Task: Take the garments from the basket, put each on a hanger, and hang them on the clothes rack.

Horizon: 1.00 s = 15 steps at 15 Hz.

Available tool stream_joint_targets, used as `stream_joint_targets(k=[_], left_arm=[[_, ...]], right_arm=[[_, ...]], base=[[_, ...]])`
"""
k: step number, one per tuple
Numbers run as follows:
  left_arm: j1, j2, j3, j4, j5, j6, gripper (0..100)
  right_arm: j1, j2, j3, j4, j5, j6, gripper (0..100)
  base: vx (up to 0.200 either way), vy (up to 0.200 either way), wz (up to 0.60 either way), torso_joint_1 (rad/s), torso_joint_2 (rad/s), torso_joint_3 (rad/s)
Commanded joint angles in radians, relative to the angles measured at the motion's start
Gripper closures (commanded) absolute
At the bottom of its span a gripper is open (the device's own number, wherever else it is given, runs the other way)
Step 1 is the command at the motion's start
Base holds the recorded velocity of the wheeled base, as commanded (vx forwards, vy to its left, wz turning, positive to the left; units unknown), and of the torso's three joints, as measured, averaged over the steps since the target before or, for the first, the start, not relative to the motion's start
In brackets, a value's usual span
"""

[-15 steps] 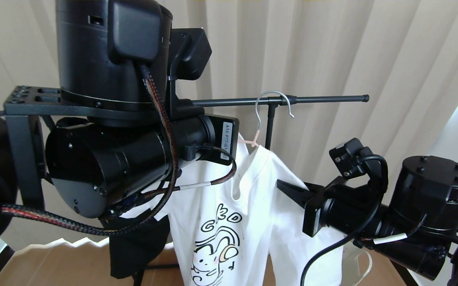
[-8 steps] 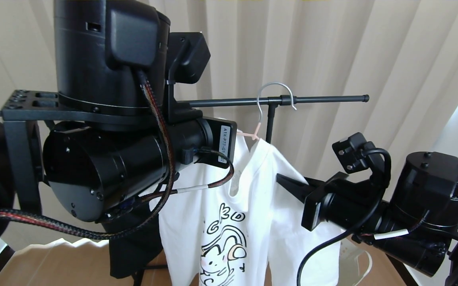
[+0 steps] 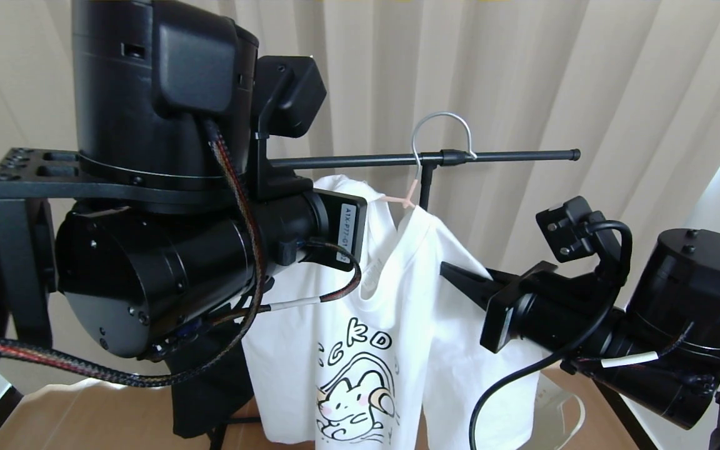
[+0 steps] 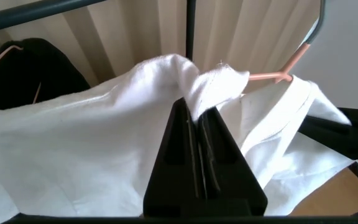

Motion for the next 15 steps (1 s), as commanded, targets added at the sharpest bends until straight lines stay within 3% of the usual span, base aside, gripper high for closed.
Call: stream_joint_targets(k=[1, 2, 8, 12, 14, 15], left_arm=[[0.000, 0.000, 0.002, 0.000, 0.000, 0.003, 100], [0.000, -0.002, 0.009, 0.000, 0.002, 0.006, 0], [0.014, -0.034, 0.019, -0.006, 0.003, 0.007, 0], [0.067, -0.134, 0.091, -0.004, 0.000, 0.015, 0], [0.124, -0.189, 0.164, -0.006, -0.020, 0.044, 0], [0.175, -0.221, 0.206, -0.006, -0.109, 0.046, 0]], right_arm=[[-0.003, -0.008, 0.000, 0.000, 0.000, -0.001, 100], [-0.003, -0.008, 0.000, 0.000, 0.000, -0.001, 100], [-0.028, -0.001, -0.003, 0.000, 0.001, -0.001, 100], [-0.120, -0.019, -0.005, 0.000, 0.016, -0.001, 100], [-0.175, -0.047, 0.015, 0.001, 0.098, -0.001, 100], [-0.210, -0.070, 0.043, 0.001, 0.168, -0.006, 100]], base=[[0.000, 0.000, 0.00, 0.000, 0.00, 0.000], [0.000, 0.000, 0.00, 0.000, 0.00, 0.000], [0.000, 0.000, 0.00, 0.000, 0.00, 0.000], [0.000, 0.000, 0.00, 0.000, 0.00, 0.000], [0.000, 0.000, 0.00, 0.000, 0.00, 0.000], [0.000, 0.000, 0.00, 0.000, 0.00, 0.000]])
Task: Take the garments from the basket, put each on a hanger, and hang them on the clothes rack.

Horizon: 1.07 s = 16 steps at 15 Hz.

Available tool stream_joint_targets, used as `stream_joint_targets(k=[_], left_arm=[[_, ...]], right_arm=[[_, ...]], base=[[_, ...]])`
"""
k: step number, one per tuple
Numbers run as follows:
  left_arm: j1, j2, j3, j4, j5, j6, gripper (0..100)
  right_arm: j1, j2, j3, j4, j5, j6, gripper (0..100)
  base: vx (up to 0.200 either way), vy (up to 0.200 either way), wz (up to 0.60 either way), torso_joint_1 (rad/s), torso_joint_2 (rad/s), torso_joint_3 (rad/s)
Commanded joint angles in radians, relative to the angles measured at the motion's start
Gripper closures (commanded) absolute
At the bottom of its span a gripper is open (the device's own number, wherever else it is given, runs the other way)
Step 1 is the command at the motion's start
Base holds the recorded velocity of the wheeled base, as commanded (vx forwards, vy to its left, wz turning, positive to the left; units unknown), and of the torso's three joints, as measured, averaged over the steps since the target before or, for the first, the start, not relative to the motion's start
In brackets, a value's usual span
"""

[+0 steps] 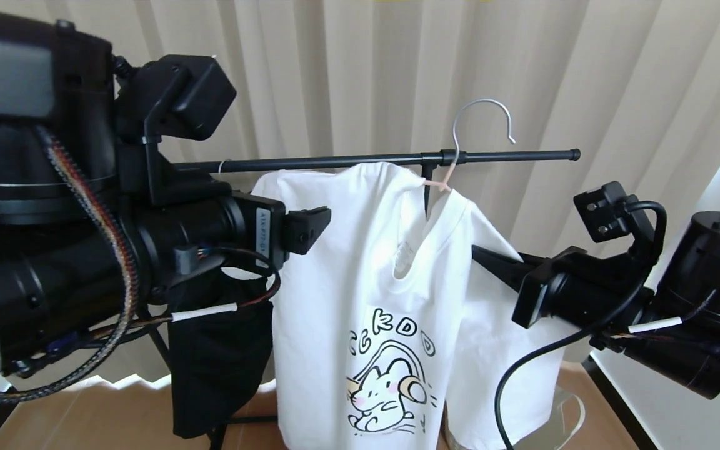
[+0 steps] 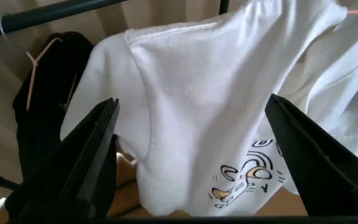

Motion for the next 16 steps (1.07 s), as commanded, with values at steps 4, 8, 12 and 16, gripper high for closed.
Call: stream_joint_targets(k=[4, 8, 12, 16], left_arm=[[0.277, -0.128, 0.166, -0.002, -0.355, 0.029, 0], [0.300, -0.105, 0.208, -0.002, -0.407, 0.049, 0], [0.328, -0.028, 0.217, -0.019, -0.406, 0.049, 0], [0.340, 0.029, 0.234, -0.074, -0.406, 0.043, 0]], right_arm=[[-0.166, -0.047, 0.067, -0.001, 0.242, -0.010, 100], [-0.205, -0.050, 0.077, -0.001, 0.310, -0.010, 100], [-0.215, -0.062, 0.095, -0.015, 0.351, -0.010, 100], [-0.232, -0.067, 0.118, -0.052, 0.402, -0.012, 100]], base=[[0.000, 0.000, 0.00, 0.000, 0.00, 0.000], [0.000, 0.000, 0.00, 0.000, 0.00, 0.000], [0.000, 0.000, 0.00, 0.000, 0.00, 0.000], [0.000, 0.000, 0.00, 0.000, 0.00, 0.000]])
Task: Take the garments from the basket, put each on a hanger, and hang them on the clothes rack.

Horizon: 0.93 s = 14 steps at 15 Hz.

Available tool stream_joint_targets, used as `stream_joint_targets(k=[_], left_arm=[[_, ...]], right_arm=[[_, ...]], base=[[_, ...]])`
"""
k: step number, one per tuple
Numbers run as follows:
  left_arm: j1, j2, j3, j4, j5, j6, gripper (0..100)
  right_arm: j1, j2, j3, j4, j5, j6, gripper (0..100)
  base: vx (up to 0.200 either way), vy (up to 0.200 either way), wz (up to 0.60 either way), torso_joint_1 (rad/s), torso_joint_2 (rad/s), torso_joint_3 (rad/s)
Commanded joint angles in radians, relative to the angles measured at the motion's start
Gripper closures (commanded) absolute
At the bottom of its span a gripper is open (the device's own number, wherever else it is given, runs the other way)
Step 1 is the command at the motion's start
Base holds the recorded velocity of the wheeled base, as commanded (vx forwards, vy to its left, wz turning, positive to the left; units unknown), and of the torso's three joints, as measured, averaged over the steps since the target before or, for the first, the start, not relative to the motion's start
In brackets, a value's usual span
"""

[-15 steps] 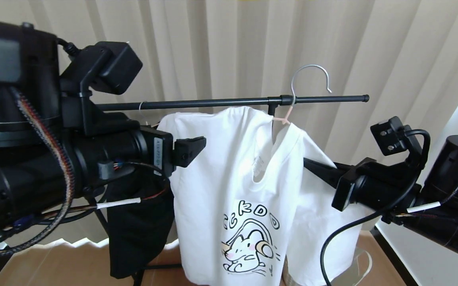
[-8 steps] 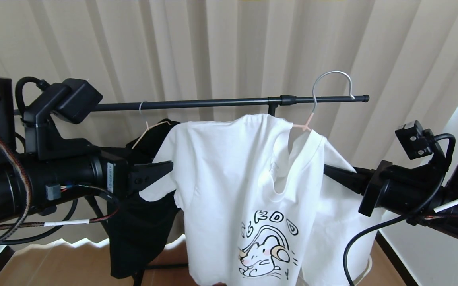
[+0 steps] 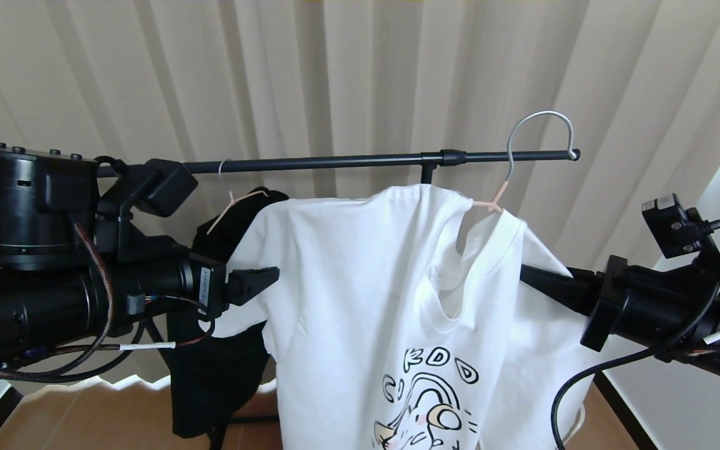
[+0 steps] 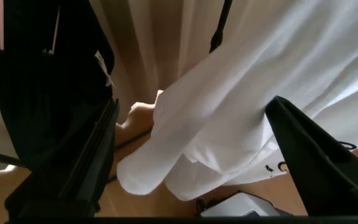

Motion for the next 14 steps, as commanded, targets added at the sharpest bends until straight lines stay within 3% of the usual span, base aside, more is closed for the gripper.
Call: stream_joint_targets(k=[1, 2, 3, 8, 14], left_arm=[[0.010, 0.038, 0.005, -0.014, 0.000, -0.002, 0], [0.015, 0.038, 0.006, -0.023, -0.001, -0.002, 0], [0.016, 0.037, 0.006, -0.023, -0.001, -0.002, 100], [0.022, 0.014, 0.016, -0.023, 0.005, -0.008, 100], [0.090, -0.060, 0.091, -0.024, 0.002, -0.023, 100]], right_arm=[[-0.002, -0.003, 0.004, -0.001, 0.000, 0.001, 100], [-0.002, -0.003, 0.003, -0.001, 0.000, 0.001, 100], [-0.002, -0.001, 0.003, -0.001, 0.000, 0.001, 100], [-0.003, 0.000, -0.003, -0.001, -0.001, 0.001, 100], [-0.017, 0.005, -0.008, -0.001, 0.000, 0.002, 100]], base=[[0.000, 0.000, 0.00, 0.000, 0.00, 0.000], [0.000, 0.000, 0.00, 0.000, 0.00, 0.000], [0.000, 0.000, 0.00, 0.000, 0.00, 0.000], [0.000, 0.000, 0.00, 0.000, 0.00, 0.000], [0.000, 0.000, 0.00, 0.000, 0.00, 0.000]])
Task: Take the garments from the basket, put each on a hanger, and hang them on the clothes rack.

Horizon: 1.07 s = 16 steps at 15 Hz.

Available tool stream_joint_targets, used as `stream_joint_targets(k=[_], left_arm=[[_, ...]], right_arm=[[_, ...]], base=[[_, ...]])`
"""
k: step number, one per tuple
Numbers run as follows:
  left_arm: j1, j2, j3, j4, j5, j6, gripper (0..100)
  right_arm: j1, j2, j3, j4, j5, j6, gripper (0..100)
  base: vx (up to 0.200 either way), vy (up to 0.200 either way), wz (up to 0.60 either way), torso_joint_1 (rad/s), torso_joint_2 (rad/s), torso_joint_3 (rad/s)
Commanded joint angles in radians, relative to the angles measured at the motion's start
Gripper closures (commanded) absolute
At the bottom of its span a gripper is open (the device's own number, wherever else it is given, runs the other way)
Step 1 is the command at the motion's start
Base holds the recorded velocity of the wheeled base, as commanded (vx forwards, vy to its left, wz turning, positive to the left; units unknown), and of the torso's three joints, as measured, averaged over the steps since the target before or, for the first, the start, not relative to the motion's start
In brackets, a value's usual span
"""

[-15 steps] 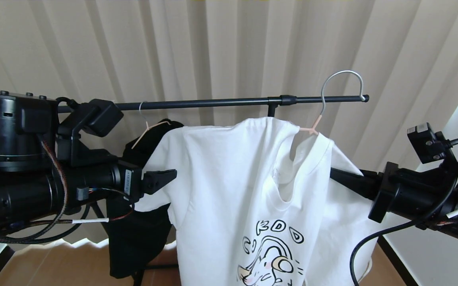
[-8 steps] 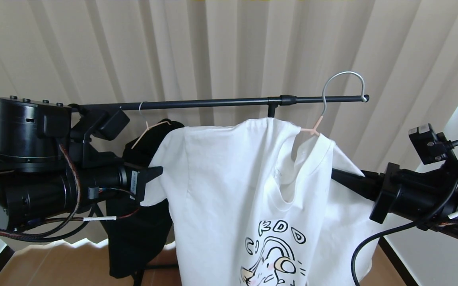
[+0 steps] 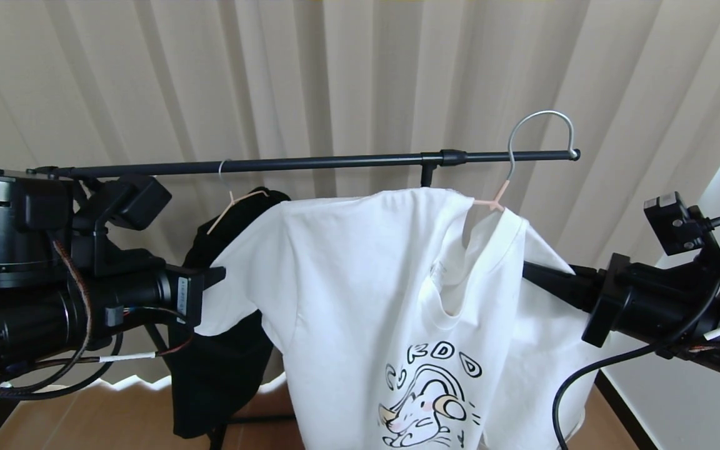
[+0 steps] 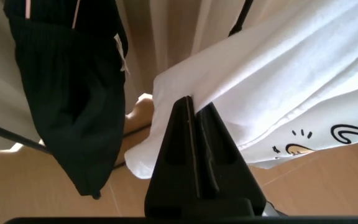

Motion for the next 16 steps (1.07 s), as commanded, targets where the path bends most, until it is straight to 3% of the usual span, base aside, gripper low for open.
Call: stream_joint_targets(k=[1, 8, 11, 16], left_arm=[[0.032, -0.028, 0.019, 0.000, 0.000, -0.001, 100], [0.058, -0.035, 0.080, -0.011, 0.003, -0.054, 100], [0.068, -0.043, 0.149, -0.121, 0.000, -0.088, 100], [0.081, -0.055, 0.195, -0.160, 0.000, -0.087, 100]], right_arm=[[0.000, 0.005, -0.001, -0.001, 0.000, 0.002, 100], [-0.036, 0.006, -0.011, 0.000, 0.002, 0.003, 100], [-0.037, 0.006, -0.012, 0.000, 0.002, 0.003, 100], [-0.050, 0.006, -0.014, -0.001, 0.002, 0.003, 100]], base=[[0.000, 0.000, 0.00, 0.000, 0.00, 0.000], [0.000, 0.000, 0.00, 0.000, 0.00, 0.000], [0.000, 0.000, 0.00, 0.000, 0.00, 0.000], [0.000, 0.000, 0.00, 0.000, 0.00, 0.000]])
